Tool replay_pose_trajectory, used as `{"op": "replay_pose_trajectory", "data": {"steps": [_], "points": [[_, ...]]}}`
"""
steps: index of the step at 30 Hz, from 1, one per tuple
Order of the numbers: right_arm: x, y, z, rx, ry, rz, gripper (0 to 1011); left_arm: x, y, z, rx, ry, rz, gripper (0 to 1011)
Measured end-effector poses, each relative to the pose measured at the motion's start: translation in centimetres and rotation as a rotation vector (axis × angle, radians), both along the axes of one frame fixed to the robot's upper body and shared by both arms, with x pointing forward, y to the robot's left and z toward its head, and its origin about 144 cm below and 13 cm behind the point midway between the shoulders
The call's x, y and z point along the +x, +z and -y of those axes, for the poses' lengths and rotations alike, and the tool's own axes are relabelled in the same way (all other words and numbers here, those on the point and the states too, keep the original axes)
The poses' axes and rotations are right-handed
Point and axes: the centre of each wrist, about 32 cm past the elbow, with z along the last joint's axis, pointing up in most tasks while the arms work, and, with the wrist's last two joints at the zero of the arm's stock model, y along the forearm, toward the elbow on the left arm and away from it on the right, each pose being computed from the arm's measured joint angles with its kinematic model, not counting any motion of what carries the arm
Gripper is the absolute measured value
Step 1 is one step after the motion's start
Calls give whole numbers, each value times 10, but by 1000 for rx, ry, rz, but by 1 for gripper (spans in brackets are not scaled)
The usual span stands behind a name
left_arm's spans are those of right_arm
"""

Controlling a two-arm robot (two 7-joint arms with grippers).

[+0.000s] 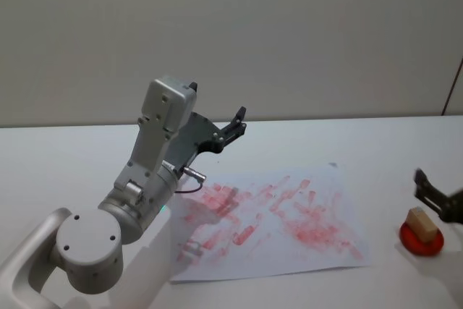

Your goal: Use the one hand to pick up the stamp and affix it onto the A4 paper.

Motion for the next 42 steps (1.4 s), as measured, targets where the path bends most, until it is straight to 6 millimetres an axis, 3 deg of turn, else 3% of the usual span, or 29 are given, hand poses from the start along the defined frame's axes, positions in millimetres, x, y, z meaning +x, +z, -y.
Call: {"op": "replay_pose_trajectory", "data": {"steps": [5,14,30,42], "points": [[-13,-3,8,-22,-23,-49,1001,0,0,0,0,0,0,1001],[-18,-4,11,-51,-21,-111,1001,0,0,0,0,0,0,1001],[-9,-10,10,-106,14,-225,1001,0,0,0,0,0,0,1001],[8,-18,6,-135,44,-273,1001,0,0,0,0,0,0,1001]]}}
